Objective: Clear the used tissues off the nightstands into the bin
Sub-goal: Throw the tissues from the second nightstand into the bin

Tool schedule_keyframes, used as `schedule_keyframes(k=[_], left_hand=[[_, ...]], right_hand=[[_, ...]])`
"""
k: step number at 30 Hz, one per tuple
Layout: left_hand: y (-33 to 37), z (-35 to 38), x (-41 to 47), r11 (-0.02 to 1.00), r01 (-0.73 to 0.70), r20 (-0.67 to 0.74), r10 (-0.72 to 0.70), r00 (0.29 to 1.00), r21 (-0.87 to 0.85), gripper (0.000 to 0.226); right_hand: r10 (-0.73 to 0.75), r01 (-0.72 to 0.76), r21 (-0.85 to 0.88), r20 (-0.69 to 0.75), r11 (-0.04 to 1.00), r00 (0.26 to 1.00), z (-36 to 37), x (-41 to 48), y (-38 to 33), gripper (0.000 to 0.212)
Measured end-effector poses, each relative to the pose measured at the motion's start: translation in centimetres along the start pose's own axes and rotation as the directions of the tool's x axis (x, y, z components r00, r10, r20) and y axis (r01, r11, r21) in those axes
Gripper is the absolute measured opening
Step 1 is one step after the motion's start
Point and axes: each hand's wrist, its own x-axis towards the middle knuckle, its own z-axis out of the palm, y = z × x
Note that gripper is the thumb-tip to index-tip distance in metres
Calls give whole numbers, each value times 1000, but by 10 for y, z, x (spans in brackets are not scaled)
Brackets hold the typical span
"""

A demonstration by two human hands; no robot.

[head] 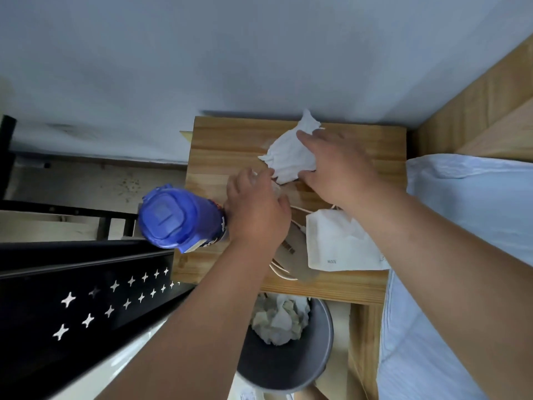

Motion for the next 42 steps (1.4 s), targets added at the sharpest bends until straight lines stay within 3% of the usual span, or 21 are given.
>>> schedule_keyframes(k=[4,6,10,15,23,26,33,36,42], left_hand=[[1,12,12,999,23,16,-23,1000,27,46],[1,15,17,1000,18,-19,-18,1000,3,39],[3,14,20,994,-41,-90,33,995,-97,36],[20,2,-1,935,-145,-229,71,971,-325,35],[18,-11,-92,766,-193,-238,53,970,-614,36],[-6,-10,-127,719,-142,-194,10,981,-681,40],[-79,14,-178,692,65,-38,-132,990,-719,36],[-114,31,-190,740,120,15,-147,989,-662,26],[-180,82,-204,774,219,143,-166,976,-594,20]], right_hand=[[79,-81,15,94,997,992,15,10,5,80],[89,-90,16,70,996,994,20,9,6,65],[43,-37,41,-147,998,988,19,1,13,25],[49,19,167,-394,986,918,2,-17,17,15],[172,101,436,-543,894,822,-32,-90,-9,5],[268,112,599,-508,793,818,-30,-133,-20,4],[362,54,705,-426,707,829,24,-226,-50,3],[411,-38,748,-321,663,853,64,-259,-66,4],[535,-369,716,-6,592,845,161,-303,-75,5]])
